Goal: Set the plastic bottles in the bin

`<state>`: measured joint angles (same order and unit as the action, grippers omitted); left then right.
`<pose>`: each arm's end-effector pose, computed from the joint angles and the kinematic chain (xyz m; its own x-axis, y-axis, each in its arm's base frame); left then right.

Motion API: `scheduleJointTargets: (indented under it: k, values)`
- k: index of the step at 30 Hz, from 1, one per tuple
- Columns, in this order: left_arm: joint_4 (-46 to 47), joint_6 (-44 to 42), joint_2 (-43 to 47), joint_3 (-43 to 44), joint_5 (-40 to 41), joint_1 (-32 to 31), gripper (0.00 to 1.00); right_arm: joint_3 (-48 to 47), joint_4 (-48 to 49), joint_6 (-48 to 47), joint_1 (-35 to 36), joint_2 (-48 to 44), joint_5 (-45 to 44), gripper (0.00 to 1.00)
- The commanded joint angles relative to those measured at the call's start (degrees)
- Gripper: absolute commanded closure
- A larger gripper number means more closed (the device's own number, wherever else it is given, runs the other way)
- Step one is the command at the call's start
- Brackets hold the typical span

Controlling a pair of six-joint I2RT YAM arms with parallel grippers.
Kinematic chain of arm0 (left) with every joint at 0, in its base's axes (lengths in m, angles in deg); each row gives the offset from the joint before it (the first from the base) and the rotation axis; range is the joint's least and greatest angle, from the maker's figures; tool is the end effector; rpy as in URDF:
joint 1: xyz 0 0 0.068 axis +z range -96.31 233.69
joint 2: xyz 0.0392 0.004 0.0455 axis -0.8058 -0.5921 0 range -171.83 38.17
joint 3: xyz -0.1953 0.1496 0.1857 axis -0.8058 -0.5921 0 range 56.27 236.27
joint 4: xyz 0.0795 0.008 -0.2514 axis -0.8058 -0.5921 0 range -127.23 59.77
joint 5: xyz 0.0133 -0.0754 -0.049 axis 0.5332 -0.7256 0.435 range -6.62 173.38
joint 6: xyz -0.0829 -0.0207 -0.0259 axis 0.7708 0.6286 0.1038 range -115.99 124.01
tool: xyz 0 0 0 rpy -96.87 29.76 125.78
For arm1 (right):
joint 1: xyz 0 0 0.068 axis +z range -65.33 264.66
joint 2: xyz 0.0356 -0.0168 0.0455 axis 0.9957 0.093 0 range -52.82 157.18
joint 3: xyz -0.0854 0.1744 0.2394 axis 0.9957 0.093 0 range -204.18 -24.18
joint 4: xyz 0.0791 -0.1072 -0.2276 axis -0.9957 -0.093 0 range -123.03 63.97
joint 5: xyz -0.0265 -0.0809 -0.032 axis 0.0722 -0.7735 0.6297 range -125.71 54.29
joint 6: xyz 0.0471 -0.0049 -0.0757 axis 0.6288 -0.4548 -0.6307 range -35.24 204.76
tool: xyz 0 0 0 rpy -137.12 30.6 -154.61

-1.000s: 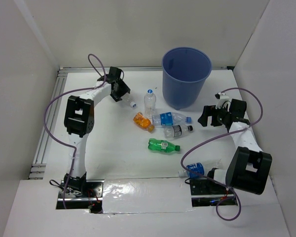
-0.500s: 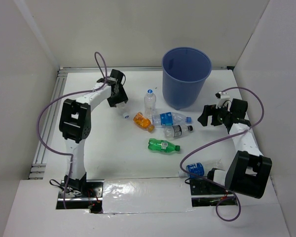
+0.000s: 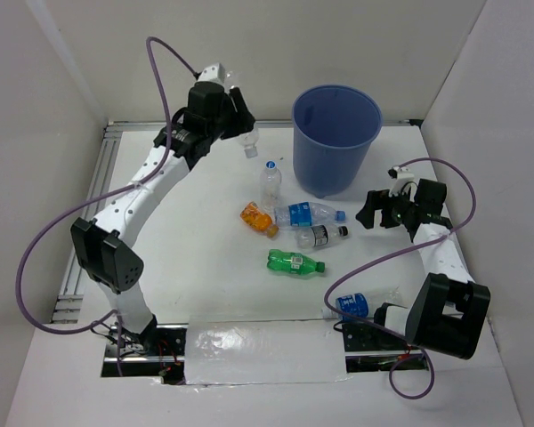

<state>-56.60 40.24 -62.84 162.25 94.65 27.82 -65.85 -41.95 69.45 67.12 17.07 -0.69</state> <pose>0.4210 -0.1868 0.4342 -0.4210 -0.4401 -0.7931 0.0189 0.8699 -0.4928 0.2645 -0.0358 0.2346 -0.6019 -0.0365 -0.7977 -0.3161 0.9283 0.1960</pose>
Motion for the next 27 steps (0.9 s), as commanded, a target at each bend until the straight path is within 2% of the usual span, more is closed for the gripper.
scheduleJointTargets:
  k: [1, 3, 8, 11, 14, 15, 17, 18, 19, 20, 21, 22, 24, 25, 26, 27]
  values:
    - [12.7, -0.9, 1.0, 2.4, -3.1, -2.0, 1.00, 0.0, -1.0, -1.1, -0.4, -1.5, 1.5, 0.01]
    - [15.9, 1.6, -0.4, 6.7, -3.1, -4.0, 1.00, 0.0, -1.6, -1.7, -0.4, -1.0, 2.1, 0.05]
    - [22.7, 3.1, -10.7, 19.6, -1.5, -8.4, 1.00, 0.0, -2.3, -3.1, -0.4, -0.4, 4.7, 0.88]
    - [29.3, 0.8, -15.9, 24.9, -0.3, -11.4, 1.00, 0.0, -2.9, -3.7, -0.4, 0.2, 5.2, 0.88]
    - [31.7, -1.0, -20.1, 30.2, 2.3, -13.4, 1.00, 0.0, -2.9, -4.2, -0.4, 0.2, 5.9, 0.72]
    - [32.6, -3.1, -22.5, 31.0, 3.5, -13.9, 1.00, 0.0, -2.9, -4.2, -0.4, 0.2, 6.5, 0.60]
    - [33.1, -4.5, -24.3, 32.2, 5.9, -14.6, 1.00, 0.0, -3.4, -5.4, -0.4, 0.2, 7.7, 0.43]
    - [33.1, -6.3, -25.1, 32.9, 6.7, -15.3, 0.97, 0.0, -3.4, -6.0, -0.4, 0.2, 8.2, 0.35]
    - [32.6, -7.0, -25.8, 32.9, 7.7, -15.4, 0.90, 0.0, -4.2, -6.6, -0.4, 0.2, 8.2, 0.27]
    - [32.6, -7.8, -26.4, 32.9, 8.5, -16.0, 0.80, 0.0, -4.2, -6.6, -0.4, 0.2, 9.0, 0.05]
    - [32.0, -7.8, -27.1, 32.9, 9.6, -16.1, 0.71, 0.0, -4.2, -8.1, -0.4, 0.2, 10.3, 0.00]
    - [32.0, -9.2, -27.1, 32.9, 10.3, -16.6, 0.55, 0.0, -4.9, -9.3, -0.4, -0.4, 11.3, 0.00]
    - [32.0, -10.1, -27.7, 33.5, 10.9, -16.6, 0.39, 0.6, -5.4, -11.4, -0.4, -1.9, 13.7, 0.00]
    - [32.5, -10.8, -28.4, 34.1, 10.9, -16.6, 0.13, 1.4, -5.4, -13.9, -0.4, -2.5, 16.5, 0.00]
    - [32.5, -10.8, -28.4, 35.9, 10.9, -16.6, 0.11, 2.0, -6.4, -15.9, -0.4, -3.0, 18.0, 0.00]
    - [32.5, -11.5, -28.9, 36.8, 10.2, -16.6, 0.01, 2.0, -7.5, -17.8, -0.4, -3.5, 19.5, 0.00]
